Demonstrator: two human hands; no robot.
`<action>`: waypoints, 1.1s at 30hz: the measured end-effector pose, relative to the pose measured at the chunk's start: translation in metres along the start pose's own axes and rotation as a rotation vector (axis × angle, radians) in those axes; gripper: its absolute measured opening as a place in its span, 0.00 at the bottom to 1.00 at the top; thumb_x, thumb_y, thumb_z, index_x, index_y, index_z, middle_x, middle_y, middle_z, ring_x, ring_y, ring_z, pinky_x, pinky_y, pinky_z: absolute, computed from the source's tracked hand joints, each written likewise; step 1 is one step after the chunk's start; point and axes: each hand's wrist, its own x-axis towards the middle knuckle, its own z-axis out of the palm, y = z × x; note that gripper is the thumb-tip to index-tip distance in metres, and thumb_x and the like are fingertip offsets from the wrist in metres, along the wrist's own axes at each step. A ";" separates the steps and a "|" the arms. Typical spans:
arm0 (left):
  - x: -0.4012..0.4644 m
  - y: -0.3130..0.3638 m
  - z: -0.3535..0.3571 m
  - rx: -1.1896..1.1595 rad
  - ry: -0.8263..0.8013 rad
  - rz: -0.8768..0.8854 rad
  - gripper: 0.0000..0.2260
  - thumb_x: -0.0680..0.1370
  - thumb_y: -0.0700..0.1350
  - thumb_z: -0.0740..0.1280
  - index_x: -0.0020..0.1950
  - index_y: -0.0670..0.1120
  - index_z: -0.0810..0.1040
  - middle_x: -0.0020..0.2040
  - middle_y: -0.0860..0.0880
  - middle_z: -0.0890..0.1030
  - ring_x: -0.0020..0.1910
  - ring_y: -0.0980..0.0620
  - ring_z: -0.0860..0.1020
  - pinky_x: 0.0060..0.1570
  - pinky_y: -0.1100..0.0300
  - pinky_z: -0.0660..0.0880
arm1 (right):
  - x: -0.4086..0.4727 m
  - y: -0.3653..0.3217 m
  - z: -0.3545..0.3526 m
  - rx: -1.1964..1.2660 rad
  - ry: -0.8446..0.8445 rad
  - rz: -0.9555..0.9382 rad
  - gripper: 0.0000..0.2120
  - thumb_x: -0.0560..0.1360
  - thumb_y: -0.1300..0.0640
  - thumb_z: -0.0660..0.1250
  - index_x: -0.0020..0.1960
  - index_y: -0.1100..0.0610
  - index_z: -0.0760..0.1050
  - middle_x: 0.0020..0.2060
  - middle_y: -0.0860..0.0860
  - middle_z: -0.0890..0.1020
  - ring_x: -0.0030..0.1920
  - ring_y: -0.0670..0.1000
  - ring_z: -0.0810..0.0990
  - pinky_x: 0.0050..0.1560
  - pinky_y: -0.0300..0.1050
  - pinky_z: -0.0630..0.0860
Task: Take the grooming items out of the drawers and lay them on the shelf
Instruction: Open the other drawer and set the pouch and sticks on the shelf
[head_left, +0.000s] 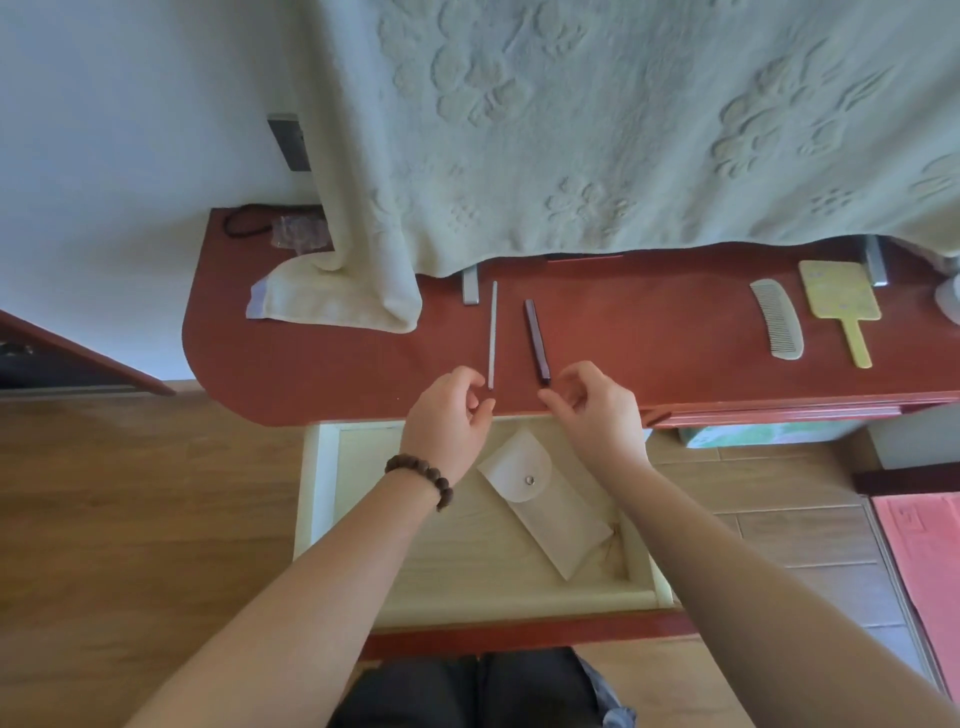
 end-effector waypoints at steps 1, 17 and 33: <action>-0.011 -0.005 0.000 0.010 -0.009 0.014 0.08 0.77 0.44 0.67 0.55 0.46 0.77 0.42 0.52 0.77 0.38 0.54 0.76 0.38 0.58 0.76 | -0.012 0.007 0.001 -0.021 -0.038 0.018 0.08 0.73 0.51 0.69 0.49 0.54 0.74 0.37 0.49 0.78 0.37 0.45 0.74 0.38 0.39 0.70; -0.083 -0.040 0.035 0.257 -0.113 -0.048 0.14 0.77 0.46 0.66 0.61 0.44 0.75 0.56 0.46 0.77 0.56 0.47 0.74 0.51 0.54 0.76 | -0.049 0.078 0.071 -0.364 -0.415 0.391 0.35 0.68 0.47 0.74 0.68 0.58 0.63 0.64 0.57 0.69 0.66 0.58 0.66 0.61 0.52 0.70; -0.015 -0.016 0.027 0.427 -0.111 -0.081 0.32 0.78 0.59 0.60 0.77 0.45 0.56 0.78 0.43 0.56 0.77 0.42 0.49 0.76 0.45 0.48 | -0.067 0.030 -0.035 0.133 -0.159 0.266 0.13 0.70 0.55 0.72 0.49 0.53 0.70 0.39 0.45 0.78 0.39 0.46 0.75 0.34 0.41 0.69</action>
